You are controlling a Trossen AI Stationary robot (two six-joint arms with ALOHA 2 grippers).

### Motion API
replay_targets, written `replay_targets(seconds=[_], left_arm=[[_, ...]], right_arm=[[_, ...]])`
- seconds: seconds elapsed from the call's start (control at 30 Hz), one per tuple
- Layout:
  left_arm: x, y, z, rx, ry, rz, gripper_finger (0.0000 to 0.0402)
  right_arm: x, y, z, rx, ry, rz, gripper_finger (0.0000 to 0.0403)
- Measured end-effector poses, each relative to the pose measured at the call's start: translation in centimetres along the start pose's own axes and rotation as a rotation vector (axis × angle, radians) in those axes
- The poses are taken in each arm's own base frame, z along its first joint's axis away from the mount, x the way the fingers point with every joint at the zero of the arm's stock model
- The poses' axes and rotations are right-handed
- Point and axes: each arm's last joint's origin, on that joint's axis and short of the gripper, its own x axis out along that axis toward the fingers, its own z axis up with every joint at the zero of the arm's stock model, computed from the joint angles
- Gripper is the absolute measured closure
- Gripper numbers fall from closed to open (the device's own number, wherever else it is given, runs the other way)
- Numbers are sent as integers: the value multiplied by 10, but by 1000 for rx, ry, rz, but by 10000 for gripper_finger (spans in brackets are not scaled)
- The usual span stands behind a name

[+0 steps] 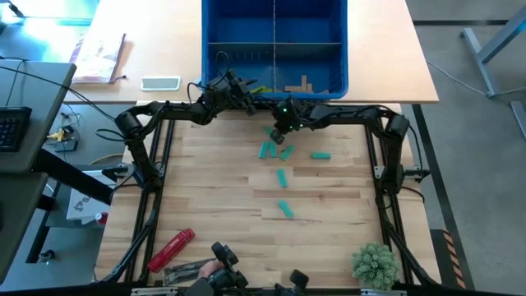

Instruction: Sort blocks

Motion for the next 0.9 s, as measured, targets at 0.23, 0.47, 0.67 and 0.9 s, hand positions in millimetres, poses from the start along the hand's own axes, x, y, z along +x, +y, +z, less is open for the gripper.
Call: replay_targets(seconds=[0.23, 0.47, 0.67, 0.9], left_arm=[[0, 0, 0, 0, 0, 0, 245], [0, 0, 0, 1, 5, 11, 245], [0, -2, 2, 4, -9, 11, 245], [0, -5, 4, 6, -18, -1, 245]], right_arm=[[29, 3, -18, 5, 80, 93, 403], [9, 18, -27, 9, 243, 110, 403], [-49, 35, -2, -66, 157, 120, 403], [-137, 17, 43, -266, -252, -110, 403]])
